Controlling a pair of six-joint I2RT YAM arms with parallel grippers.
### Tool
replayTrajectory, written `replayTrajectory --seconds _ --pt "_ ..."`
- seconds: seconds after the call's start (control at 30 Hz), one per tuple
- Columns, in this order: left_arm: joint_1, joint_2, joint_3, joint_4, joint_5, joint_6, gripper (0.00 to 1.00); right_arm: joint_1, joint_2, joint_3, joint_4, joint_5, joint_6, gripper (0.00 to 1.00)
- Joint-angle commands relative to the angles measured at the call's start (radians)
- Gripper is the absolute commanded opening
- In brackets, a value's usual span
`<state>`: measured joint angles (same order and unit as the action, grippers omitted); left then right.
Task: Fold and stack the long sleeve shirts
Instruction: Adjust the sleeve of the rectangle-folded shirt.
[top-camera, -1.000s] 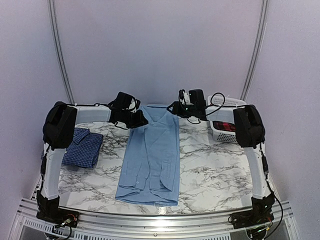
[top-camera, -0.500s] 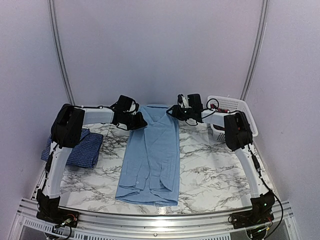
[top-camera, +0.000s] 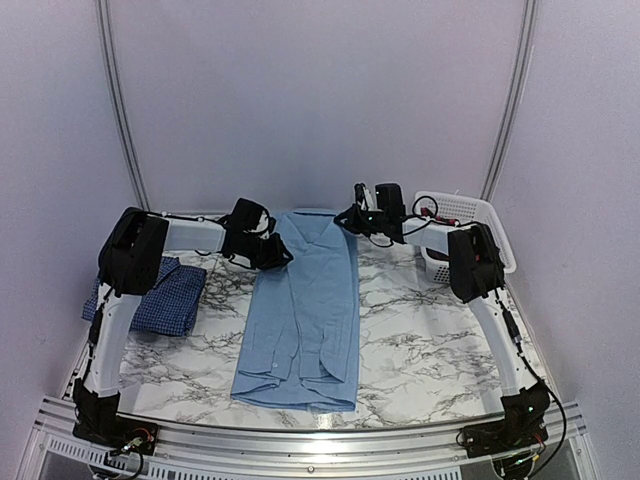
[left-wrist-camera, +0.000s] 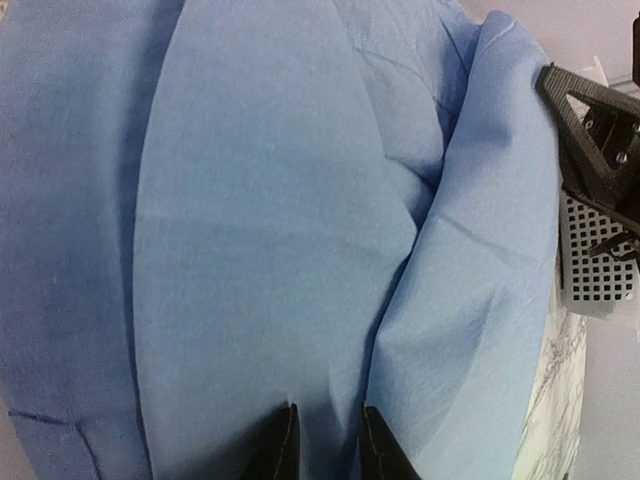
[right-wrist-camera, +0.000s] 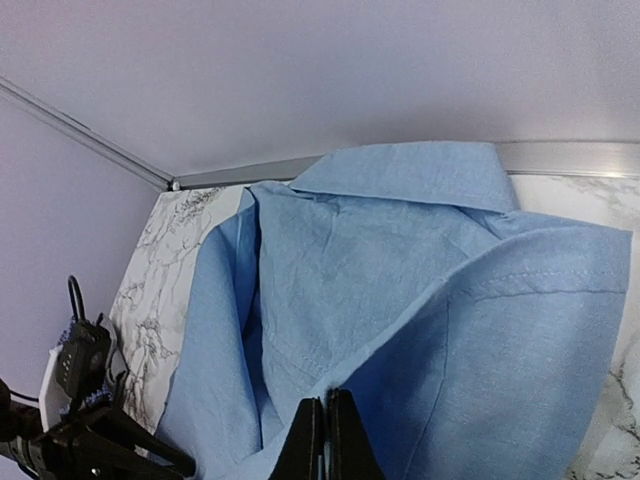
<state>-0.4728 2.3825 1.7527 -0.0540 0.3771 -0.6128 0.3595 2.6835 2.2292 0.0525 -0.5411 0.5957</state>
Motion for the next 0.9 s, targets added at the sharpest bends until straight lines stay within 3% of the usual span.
replayTrajectory --seconds 0.0,0.4,0.73,0.8,0.87 --pt "0.005 -0.092 -0.059 0.028 0.042 0.001 0.23 -0.004 0.009 0.040 0.030 -0.007 0.010 0.00" --pt "0.003 -0.088 -0.084 0.125 0.098 -0.090 0.24 -0.005 -0.032 0.011 0.032 0.023 0.010 0.00" --pt "0.002 -0.095 -0.106 0.134 0.095 -0.094 0.04 -0.011 -0.066 -0.027 0.050 0.054 0.026 0.00" --pt "0.003 -0.108 -0.121 0.131 0.086 -0.087 0.04 -0.014 -0.068 -0.029 0.052 0.054 0.030 0.00" --pt "0.003 -0.120 -0.131 0.124 0.075 -0.074 0.12 -0.014 -0.070 -0.030 0.051 0.055 0.028 0.00"
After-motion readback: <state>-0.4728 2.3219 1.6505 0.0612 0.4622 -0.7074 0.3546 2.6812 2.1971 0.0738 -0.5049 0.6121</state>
